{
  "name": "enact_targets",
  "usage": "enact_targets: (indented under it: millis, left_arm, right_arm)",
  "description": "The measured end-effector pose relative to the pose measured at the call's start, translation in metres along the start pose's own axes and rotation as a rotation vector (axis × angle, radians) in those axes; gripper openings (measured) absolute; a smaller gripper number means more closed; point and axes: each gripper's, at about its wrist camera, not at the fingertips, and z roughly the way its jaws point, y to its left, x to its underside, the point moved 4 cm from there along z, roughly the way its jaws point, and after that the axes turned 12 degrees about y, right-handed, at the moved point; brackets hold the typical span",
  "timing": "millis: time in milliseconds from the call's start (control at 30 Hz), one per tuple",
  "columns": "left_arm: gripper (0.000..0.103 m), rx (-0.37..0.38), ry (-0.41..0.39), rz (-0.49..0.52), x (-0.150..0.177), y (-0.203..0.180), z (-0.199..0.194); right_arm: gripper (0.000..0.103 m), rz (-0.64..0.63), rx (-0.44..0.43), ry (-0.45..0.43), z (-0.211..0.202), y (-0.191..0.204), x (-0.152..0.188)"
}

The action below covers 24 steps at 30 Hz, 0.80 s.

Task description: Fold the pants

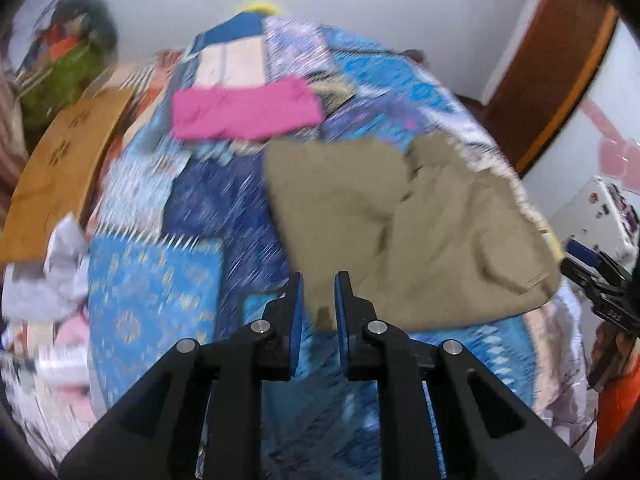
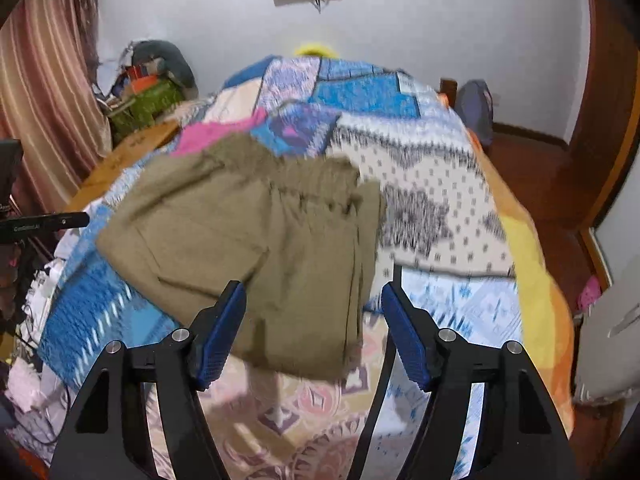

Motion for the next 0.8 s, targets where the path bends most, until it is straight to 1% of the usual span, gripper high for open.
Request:
enact_targets:
  millis: [167, 233, 333, 400, 433, 467, 533, 600, 667, 700, 733, 800]
  left_arm:
    - [0.014, 0.041, -0.036, 0.131, -0.033, -0.046, -0.008]
    - [0.014, 0.077, -0.031, 0.189, -0.045, -0.068, -0.006]
    - [0.014, 0.099, 0.001, 0.258, -0.055, -0.092, 0.009]
    - [0.014, 0.078, 0.023, 0.301, -0.059, -0.105, 0.024]
    - [0.014, 0.065, 0.036, 0.319, -0.060, -0.111, 0.035]
    - [0.014, 0.057, 0.045, 0.328, -0.060, -0.112, 0.041]
    - [0.014, 0.040, 0.064, 0.338, -0.062, -0.114, 0.059]
    - [0.014, 0.015, 0.087, 0.324, -0.064, -0.107, 0.076]
    - [0.012, 0.006, 0.098, 0.307, -0.065, -0.099, 0.086]
    - [0.011, 0.017, 0.105, 0.298, -0.065, -0.095, 0.090]
    - [0.010, 0.026, 0.106, 0.293, -0.065, -0.092, 0.091]
    - [0.006, 0.012, 0.096, 0.301, -0.064, -0.091, 0.092]
  right_arm:
    - [0.067, -0.019, -0.056, -0.055, -0.003, 0.010, -0.029]
    - [0.067, -0.030, -0.072, -0.062, 0.003, 0.016, -0.040]
    - [0.066, -0.051, -0.126, -0.047, 0.018, 0.026, -0.049]
    - [0.060, -0.070, -0.143, -0.020, 0.030, 0.031, -0.051]
    - [0.054, -0.081, -0.150, -0.003, 0.036, 0.034, -0.049]
    - [0.049, -0.089, -0.157, 0.018, 0.043, 0.036, -0.049]
    - [0.041, -0.101, -0.167, 0.071, 0.059, 0.038, -0.047]
    - [0.040, -0.115, -0.159, 0.109, 0.072, 0.037, -0.043]
    - [0.039, -0.128, -0.141, 0.120, 0.076, 0.033, -0.041]
    - [0.037, -0.127, -0.140, 0.124, 0.077, 0.030, -0.040]
    - [0.037, -0.120, -0.146, 0.129, 0.077, 0.027, -0.039]
    - [0.037, -0.107, -0.156, 0.134, 0.078, 0.021, -0.037]
